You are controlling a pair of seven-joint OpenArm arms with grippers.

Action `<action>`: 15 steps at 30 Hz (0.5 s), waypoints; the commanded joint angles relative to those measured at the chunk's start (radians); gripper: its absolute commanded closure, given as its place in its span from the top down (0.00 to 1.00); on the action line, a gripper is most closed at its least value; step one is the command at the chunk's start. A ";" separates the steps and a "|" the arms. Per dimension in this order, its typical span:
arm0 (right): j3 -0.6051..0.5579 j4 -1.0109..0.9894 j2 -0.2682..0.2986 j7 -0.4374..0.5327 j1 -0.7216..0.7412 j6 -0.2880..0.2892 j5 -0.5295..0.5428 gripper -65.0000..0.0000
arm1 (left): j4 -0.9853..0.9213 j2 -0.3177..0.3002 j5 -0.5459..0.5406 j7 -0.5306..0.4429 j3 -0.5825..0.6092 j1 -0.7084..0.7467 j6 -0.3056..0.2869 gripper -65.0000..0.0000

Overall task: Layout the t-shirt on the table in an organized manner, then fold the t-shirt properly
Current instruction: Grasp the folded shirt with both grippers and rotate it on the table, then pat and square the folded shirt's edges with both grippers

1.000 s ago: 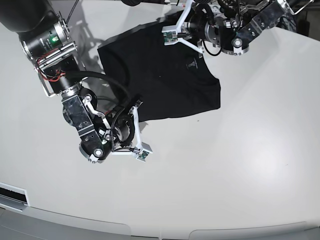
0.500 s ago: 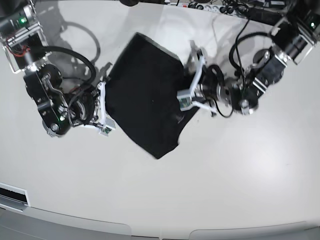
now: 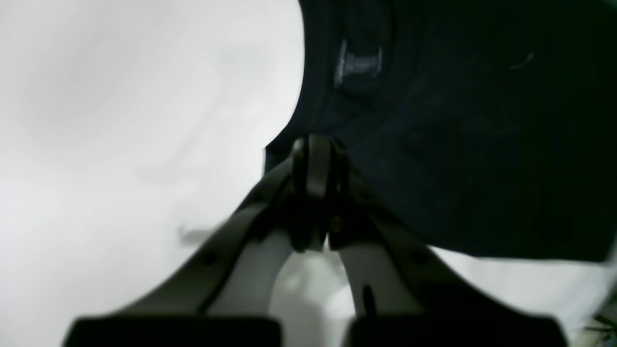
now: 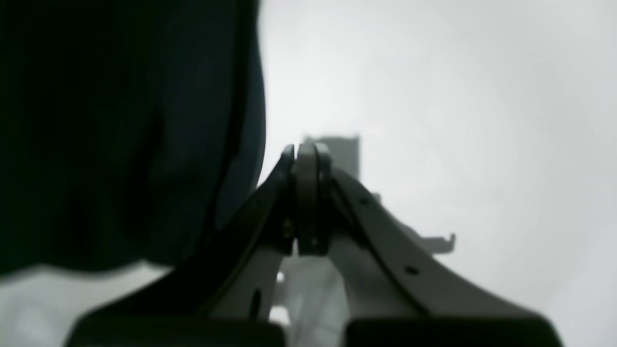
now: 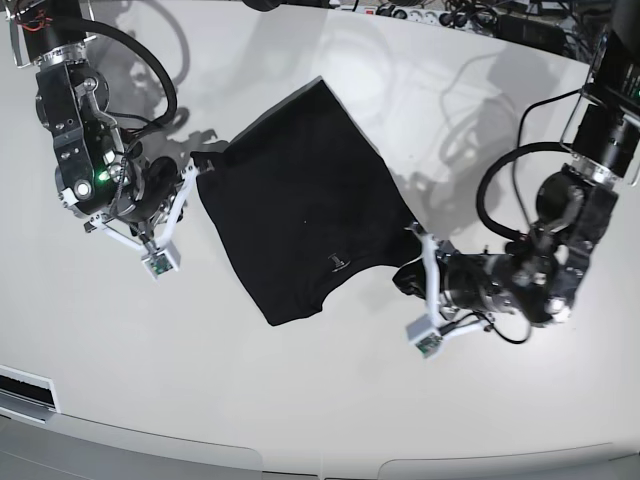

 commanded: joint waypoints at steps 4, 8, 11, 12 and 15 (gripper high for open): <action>0.037 -0.094 -0.036 0.050 0.027 0.019 0.004 0.00 | 0.013 -0.011 -0.232 0.066 -0.203 0.048 -0.107 0.00; 0.036 -0.219 -0.079 0.050 0.064 0.149 0.029 0.00 | 0.013 -0.011 -0.349 0.160 -0.338 0.108 -0.185 0.00; 0.036 -0.222 -0.090 -0.029 0.056 0.259 0.118 0.00 | 0.013 -0.013 -0.368 0.212 -0.393 0.151 -0.218 0.00; 0.036 -0.215 -0.090 -0.067 0.046 0.293 0.159 0.00 | 0.013 -0.016 -0.367 0.216 -0.397 0.166 -0.217 0.00; 0.036 -0.166 -0.090 -0.124 -0.014 0.338 0.226 0.00 | 0.013 -0.032 -0.372 0.212 -0.398 0.206 -0.218 0.00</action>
